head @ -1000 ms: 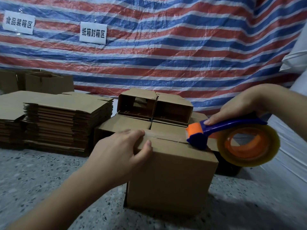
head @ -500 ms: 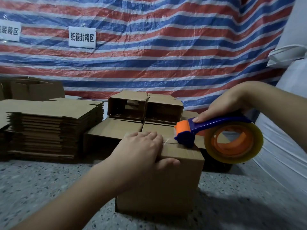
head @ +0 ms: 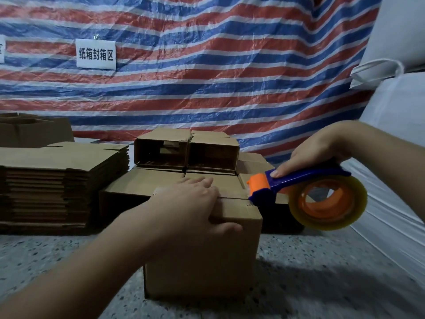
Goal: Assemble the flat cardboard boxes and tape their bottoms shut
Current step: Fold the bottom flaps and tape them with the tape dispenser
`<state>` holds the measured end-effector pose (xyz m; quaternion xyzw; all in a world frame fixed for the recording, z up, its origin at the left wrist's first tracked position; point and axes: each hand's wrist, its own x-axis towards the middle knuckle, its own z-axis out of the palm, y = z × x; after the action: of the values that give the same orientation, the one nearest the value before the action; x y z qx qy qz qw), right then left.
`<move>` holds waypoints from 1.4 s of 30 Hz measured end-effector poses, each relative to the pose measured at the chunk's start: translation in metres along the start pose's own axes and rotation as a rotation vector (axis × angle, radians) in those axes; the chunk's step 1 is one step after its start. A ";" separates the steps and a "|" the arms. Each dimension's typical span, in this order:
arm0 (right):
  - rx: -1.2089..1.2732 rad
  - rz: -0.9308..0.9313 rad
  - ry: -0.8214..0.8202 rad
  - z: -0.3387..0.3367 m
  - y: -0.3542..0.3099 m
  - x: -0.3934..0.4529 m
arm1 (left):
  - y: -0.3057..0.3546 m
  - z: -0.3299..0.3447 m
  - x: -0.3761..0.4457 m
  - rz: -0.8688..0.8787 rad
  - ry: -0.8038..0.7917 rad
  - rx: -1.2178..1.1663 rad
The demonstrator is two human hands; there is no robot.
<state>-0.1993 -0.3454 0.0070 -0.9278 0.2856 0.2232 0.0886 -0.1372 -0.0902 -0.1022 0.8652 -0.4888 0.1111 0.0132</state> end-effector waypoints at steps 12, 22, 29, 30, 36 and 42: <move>0.076 0.009 -0.065 -0.017 0.039 -0.012 | 0.021 0.027 0.017 0.100 0.115 -0.037; -0.487 0.170 0.081 0.080 -0.013 0.035 | 0.023 0.026 0.013 0.138 0.189 -0.045; -0.157 0.017 0.617 0.170 0.019 0.075 | 0.019 0.033 0.017 0.155 0.258 -0.056; -0.147 0.017 0.660 0.183 0.020 0.078 | 0.019 0.034 0.017 0.158 0.266 -0.056; -0.132 0.065 0.733 0.208 0.015 0.076 | 0.018 0.035 0.017 0.158 0.270 -0.064; 0.656 -0.228 0.935 0.143 -0.010 0.049 | 0.018 0.036 0.019 0.148 0.256 -0.053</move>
<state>-0.2097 -0.3197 -0.1418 -0.8767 0.2468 -0.3213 0.2595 -0.1368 -0.1200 -0.1351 0.8048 -0.5485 0.2079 0.0901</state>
